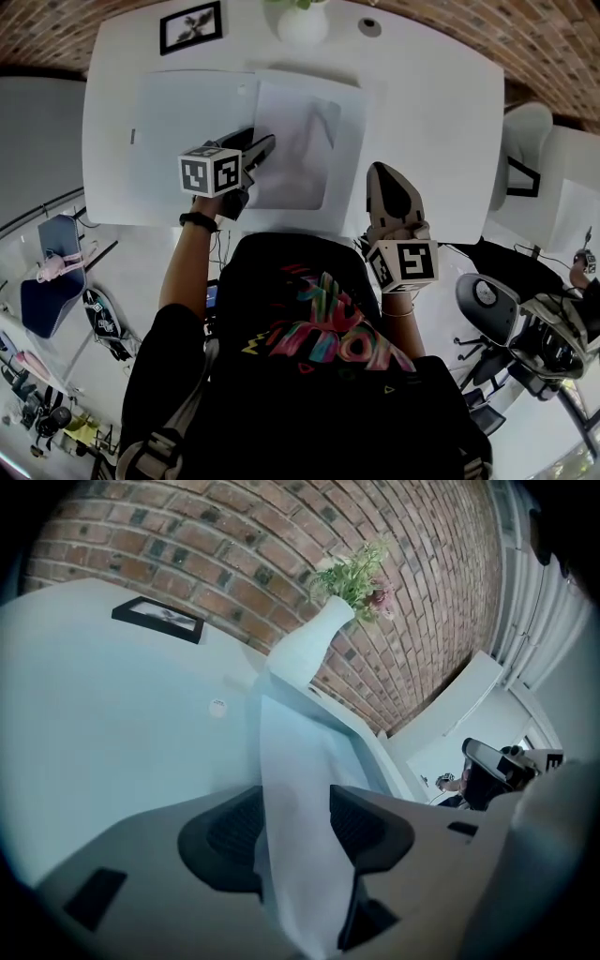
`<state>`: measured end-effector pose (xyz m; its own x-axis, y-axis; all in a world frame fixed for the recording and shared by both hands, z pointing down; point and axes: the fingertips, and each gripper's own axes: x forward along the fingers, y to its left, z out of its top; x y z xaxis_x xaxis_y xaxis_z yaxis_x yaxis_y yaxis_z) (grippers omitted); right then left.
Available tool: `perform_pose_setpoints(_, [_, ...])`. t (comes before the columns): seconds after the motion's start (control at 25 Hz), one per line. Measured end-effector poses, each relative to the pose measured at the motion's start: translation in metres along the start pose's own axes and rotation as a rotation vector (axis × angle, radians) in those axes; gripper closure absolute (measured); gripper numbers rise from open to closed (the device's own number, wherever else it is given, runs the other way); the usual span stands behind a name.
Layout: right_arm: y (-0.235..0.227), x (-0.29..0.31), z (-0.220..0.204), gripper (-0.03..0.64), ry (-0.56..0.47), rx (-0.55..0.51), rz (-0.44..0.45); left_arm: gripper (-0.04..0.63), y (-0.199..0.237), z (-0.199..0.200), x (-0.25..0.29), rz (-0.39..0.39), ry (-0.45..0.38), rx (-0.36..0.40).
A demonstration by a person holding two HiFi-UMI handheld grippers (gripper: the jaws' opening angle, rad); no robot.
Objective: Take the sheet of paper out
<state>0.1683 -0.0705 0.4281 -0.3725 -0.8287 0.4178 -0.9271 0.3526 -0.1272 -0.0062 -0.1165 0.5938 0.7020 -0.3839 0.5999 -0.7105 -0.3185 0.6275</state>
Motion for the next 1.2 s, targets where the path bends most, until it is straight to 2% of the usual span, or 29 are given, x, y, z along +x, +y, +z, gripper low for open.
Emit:
perform_pose_setpoints(0.12, [-0.001,0.000,0.005,0.598,-0.008,0.005,-0.002,0.379,-0.006,0.001,0.000,-0.025,0.012,-0.014])
perform_pose_setpoints(0.28, [0.007,0.004,-0.005,0.598,0.000,-0.001,-0.001,0.379,-0.004,0.000,-0.007,-0.093,-0.016,-0.063])
perform_pose_setpoints(0.44, [0.011,0.007,-0.002,0.598,-0.013,0.009,-0.001,0.379,-0.007,0.006,-0.014,-0.197,-0.070,-0.164])
perform_pose_setpoints(0.56, [0.015,0.008,0.001,0.598,-0.016,0.011,0.006,0.379,-0.010,-0.001,-0.016,-0.256,-0.049,-0.219])
perform_pose_setpoints(0.88, [0.026,0.008,-0.010,0.598,-0.003,0.005,0.020,0.380,-0.013,-0.025,-0.022,-0.331,0.064,-0.240])
perform_pose_setpoints(1.04, [0.027,0.009,-0.009,0.598,-0.002,0.005,0.023,0.382,-0.006,-0.007,-0.015,-0.278,0.009,-0.194])
perform_pose_setpoints(1.2, [0.029,0.008,-0.010,0.598,0.006,0.008,0.020,0.382,-0.012,-0.010,-0.005,-0.303,0.098,-0.188])
